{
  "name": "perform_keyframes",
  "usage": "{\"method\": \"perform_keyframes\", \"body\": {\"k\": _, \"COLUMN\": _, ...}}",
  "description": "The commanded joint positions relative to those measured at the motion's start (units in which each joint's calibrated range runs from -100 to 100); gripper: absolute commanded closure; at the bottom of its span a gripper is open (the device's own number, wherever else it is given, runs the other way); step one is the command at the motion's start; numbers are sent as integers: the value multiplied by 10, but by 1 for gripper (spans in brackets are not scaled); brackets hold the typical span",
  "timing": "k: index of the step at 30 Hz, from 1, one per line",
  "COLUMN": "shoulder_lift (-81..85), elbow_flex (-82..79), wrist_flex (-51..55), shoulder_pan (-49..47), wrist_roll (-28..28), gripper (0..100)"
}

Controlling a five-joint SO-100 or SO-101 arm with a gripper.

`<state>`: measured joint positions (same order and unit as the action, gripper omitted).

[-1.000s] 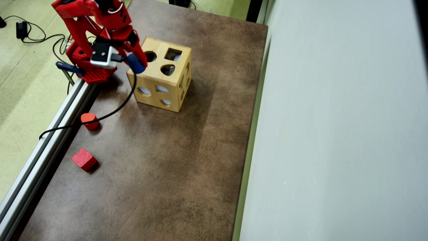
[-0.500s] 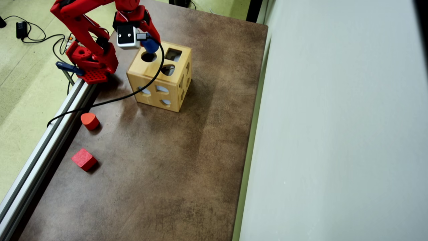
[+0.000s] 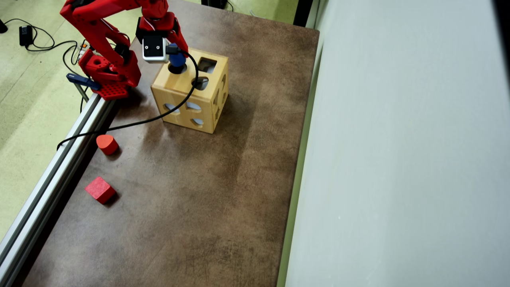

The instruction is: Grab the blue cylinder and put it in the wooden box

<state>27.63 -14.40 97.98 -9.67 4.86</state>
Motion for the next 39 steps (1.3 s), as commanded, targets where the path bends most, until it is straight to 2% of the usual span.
{"method": "perform_keyframes", "body": {"k": 1, "shoulder_lift": -30, "elbow_flex": 3, "wrist_flex": 3, "shoulder_pan": -1, "wrist_roll": 3, "gripper": 91}}
{"method": "perform_keyframes", "body": {"k": 39, "shoulder_lift": -67, "elbow_flex": -4, "wrist_flex": 2, "shoulder_pan": 30, "wrist_roll": 2, "gripper": 90}}
